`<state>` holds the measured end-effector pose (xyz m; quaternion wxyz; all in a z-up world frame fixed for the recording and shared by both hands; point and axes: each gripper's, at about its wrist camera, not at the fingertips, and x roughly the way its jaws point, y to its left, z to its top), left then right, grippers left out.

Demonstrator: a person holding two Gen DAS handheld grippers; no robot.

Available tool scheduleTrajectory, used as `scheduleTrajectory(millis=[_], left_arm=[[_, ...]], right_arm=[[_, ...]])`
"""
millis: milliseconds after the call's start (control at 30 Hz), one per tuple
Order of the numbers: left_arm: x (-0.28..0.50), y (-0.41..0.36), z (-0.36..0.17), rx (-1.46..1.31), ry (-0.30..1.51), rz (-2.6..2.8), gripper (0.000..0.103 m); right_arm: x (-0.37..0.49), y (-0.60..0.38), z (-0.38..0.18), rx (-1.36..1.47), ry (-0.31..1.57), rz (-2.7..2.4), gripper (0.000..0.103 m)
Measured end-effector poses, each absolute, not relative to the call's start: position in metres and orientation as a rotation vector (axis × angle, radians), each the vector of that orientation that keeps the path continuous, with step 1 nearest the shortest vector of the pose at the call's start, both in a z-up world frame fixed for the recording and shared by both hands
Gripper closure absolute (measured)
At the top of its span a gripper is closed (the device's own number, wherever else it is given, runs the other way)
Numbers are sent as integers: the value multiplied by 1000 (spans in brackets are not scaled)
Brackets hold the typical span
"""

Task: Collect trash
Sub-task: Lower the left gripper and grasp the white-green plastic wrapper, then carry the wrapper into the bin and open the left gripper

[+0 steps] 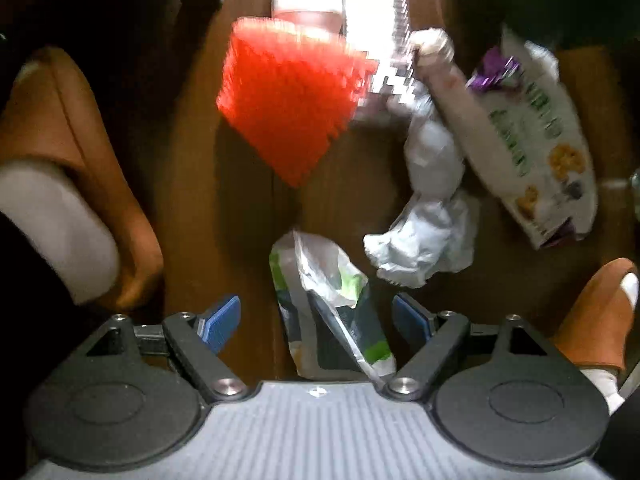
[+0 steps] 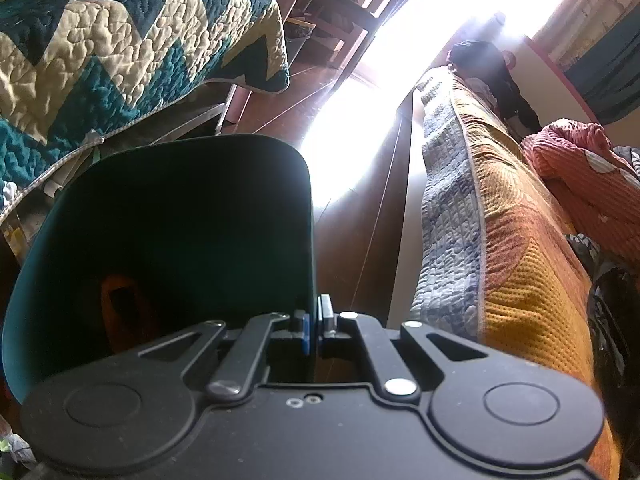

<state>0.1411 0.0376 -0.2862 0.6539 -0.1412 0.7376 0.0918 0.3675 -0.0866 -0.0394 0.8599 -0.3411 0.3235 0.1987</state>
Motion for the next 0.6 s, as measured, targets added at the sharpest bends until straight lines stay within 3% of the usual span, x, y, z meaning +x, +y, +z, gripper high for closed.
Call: scheduleTrajectory(millis=[233, 300, 367, 500, 600], left_arm=[[134, 36, -316, -299, 1713, 208, 22], [134, 35, -321, -287, 1716, 189, 42], [134, 37, -324, -314, 1723, 175, 53], [135, 36, -325, -336, 1699, 128, 84], [136, 35, -318, -339, 1677, 120, 92]], right_arm=[[368, -86, -40, -715, 675, 414, 100], [369, -87, -40, -715, 676, 411, 100], [368, -87, -41, -716, 676, 407, 100], [369, -88, -42, -718, 674, 399, 100], [370, -88, -42, -717, 674, 397, 100]])
